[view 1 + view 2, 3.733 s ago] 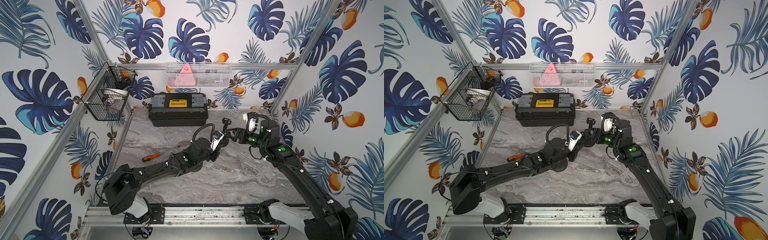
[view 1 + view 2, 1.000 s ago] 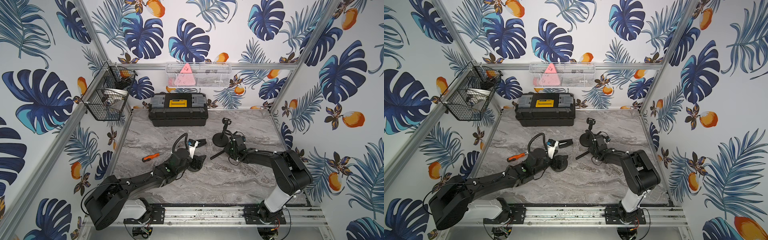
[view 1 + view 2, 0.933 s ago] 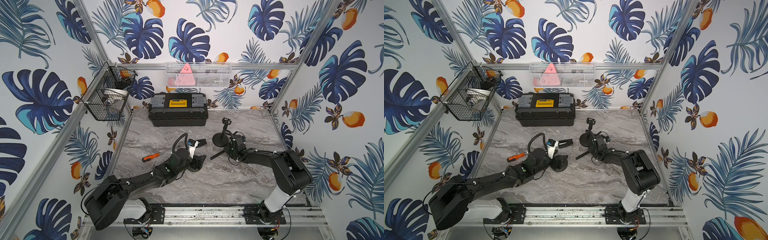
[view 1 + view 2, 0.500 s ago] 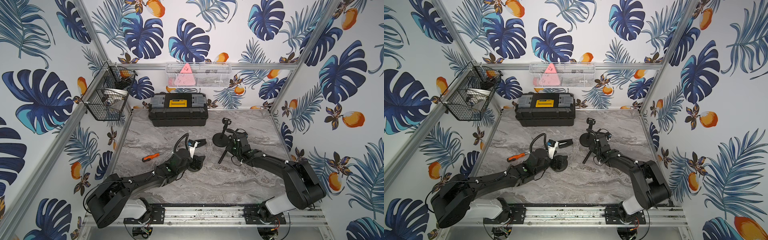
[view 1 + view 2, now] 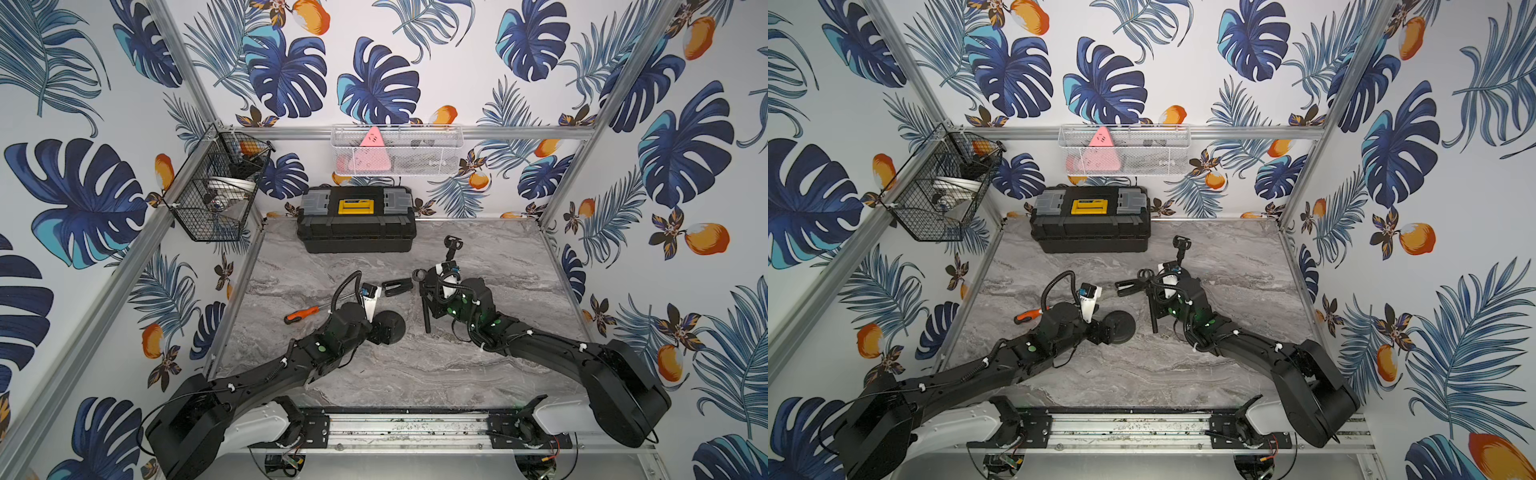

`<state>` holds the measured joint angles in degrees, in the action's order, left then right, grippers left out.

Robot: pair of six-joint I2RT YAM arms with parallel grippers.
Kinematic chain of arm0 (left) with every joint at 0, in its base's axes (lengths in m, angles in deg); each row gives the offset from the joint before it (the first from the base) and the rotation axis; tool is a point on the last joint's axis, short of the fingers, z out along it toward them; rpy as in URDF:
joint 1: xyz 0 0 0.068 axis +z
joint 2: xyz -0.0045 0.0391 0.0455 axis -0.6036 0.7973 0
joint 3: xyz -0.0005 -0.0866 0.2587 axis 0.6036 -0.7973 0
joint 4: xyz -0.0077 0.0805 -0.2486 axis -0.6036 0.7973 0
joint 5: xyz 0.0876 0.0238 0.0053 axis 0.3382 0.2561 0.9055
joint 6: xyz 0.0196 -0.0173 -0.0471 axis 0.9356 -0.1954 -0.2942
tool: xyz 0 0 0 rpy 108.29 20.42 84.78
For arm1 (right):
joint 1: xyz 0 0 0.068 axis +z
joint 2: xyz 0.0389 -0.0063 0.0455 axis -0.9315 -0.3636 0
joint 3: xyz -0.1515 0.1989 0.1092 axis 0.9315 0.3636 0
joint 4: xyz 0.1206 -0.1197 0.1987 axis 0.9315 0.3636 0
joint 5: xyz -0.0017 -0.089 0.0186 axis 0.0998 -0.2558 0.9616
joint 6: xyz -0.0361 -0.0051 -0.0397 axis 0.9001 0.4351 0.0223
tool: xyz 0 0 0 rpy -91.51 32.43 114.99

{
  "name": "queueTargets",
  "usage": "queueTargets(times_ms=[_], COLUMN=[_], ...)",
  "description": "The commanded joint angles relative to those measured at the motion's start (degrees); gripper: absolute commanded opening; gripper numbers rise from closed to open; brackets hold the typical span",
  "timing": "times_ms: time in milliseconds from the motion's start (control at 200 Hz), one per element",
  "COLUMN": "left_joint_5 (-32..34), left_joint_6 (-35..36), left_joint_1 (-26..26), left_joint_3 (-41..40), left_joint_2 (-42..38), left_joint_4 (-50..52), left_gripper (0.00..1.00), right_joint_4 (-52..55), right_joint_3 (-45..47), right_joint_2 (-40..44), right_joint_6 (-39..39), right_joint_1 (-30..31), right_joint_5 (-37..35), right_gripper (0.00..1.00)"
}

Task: Assemble a microphone stand
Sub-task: Pick up the microphone stand pole from the center of the board.

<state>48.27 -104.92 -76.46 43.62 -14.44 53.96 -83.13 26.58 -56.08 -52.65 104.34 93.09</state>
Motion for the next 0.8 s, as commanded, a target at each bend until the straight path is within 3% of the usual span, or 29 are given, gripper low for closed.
queueTargets(times_ms=[0, 135, 265, 445, 585, 796], left_joint_5=[-8.44, -12.83, -15.24, -15.34, -19.46, -28.51], left_joint_6=[7.15, 11.48, 15.43, 18.37, 15.15, 13.5], left_joint_1=[0.35, 0.52, 0.57, 2.41, 6.2, 9.62], left_joint_3=[-1.81, -4.72, -4.98, -5.73, -5.8, -5.41], left_joint_2=[-1.32, -2.34, -2.0, 0.93, 4.83, 11.38], left_joint_4=[-5.8, -10.8, -10.51, -13.27, -19.07, -28.76], left_gripper=[0.95, 0.92, 0.9, 0.84, 0.79, 0.73], right_joint_4=[-17.22, -34.55, -44.52, -48.98, -49.46, -38.71], right_joint_3=[1.86, 4.96, 5.09, 3.87, 2.8, 0.04], right_joint_2=[-2.17, -6.66, -11.19, -13.55, -14.36, -10.38], right_joint_6=[7.03, 11.56, 9.47, 8.3, 7.31, 7.56], right_joint_1=[0.38, 0.37, 0.2, 0.29, 0.21, 0.26], right_joint_5=[9.6, 17.71, 22.16, 25.87, 27.5, 28.73], right_gripper=[0.14, 0.11, 0.12, 0.13, 0.11, 0.11])
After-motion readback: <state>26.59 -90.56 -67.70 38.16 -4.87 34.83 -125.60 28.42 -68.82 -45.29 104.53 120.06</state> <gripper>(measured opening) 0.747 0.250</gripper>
